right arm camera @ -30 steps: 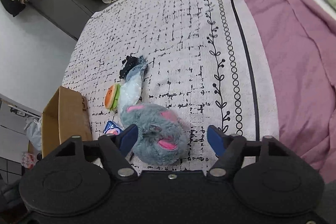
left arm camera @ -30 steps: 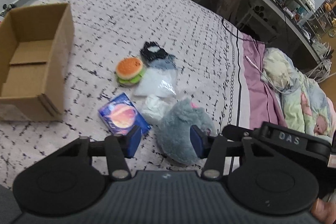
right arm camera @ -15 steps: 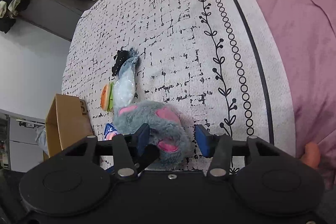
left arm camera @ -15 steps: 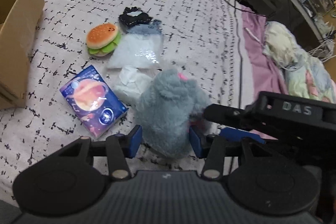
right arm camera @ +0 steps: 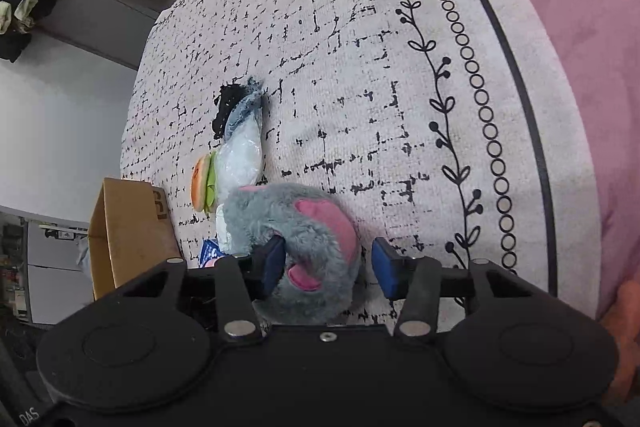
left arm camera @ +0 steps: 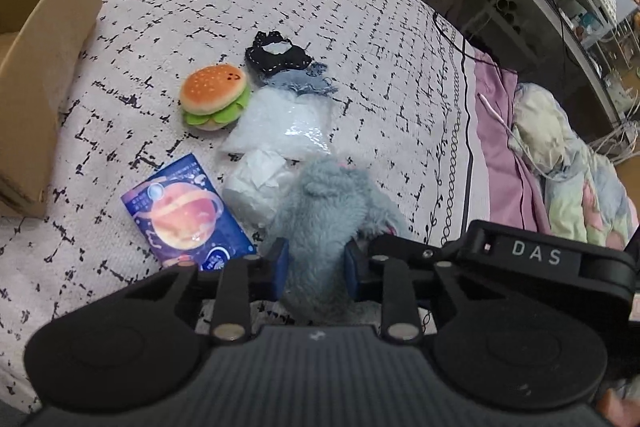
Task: Organize soft objects
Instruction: 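Close the left tool on the grey plush while the right tool also grips it, then carry the grey plush with both tools over the cardboard box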
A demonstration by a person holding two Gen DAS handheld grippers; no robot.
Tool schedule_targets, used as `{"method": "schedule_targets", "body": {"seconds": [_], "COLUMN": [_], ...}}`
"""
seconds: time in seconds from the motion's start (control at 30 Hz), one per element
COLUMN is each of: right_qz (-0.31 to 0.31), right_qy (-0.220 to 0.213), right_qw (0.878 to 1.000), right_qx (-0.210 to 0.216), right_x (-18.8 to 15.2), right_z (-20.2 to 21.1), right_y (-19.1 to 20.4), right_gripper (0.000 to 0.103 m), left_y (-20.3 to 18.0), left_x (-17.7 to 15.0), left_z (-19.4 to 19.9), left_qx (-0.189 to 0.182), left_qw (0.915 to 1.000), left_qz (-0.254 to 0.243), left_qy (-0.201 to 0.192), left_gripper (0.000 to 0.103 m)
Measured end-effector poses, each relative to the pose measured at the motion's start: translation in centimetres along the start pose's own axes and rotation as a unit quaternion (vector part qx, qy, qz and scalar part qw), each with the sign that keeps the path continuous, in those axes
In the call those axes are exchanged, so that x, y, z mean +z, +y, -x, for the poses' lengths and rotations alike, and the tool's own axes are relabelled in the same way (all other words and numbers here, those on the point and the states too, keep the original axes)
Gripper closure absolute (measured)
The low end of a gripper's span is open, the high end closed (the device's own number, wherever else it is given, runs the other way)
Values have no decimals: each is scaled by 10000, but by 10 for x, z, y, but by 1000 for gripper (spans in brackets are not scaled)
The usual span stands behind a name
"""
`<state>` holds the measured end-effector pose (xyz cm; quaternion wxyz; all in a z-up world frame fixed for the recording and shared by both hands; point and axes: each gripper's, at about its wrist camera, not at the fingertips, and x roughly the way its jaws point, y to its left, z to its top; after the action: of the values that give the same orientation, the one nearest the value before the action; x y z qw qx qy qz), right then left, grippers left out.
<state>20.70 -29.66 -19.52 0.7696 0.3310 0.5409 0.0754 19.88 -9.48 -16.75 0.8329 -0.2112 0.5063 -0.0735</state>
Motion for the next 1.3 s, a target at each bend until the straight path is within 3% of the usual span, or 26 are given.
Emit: {"method": "schedule_targets", "body": {"seconds": [0.1, 0.2, 0.73, 1.3], "right_qz": [32, 101, 1044, 1689], "right_qy": [31, -43, -816, -1154], "right_qw": [9999, 9998, 9889, 9750], "right_qx": [138, 170, 665, 864], "right_x": [0, -3, -23, -48], "right_z": [-3, 2, 51, 77], "right_y": [1, 4, 42, 104], "right_gripper": [81, 85, 87, 87], "left_y": [0, -1, -12, 6], "left_x": [0, 1, 14, 20], "left_z": [1, 6, 72, 145], "left_qx": [-18, -48, -210, -175], "left_qw": [10000, 10000, 9967, 9912], "left_qz": [25, 15, -300, -355], "left_qy": [-15, -81, -723, -1261], "left_gripper": [78, 78, 78, 78]}}
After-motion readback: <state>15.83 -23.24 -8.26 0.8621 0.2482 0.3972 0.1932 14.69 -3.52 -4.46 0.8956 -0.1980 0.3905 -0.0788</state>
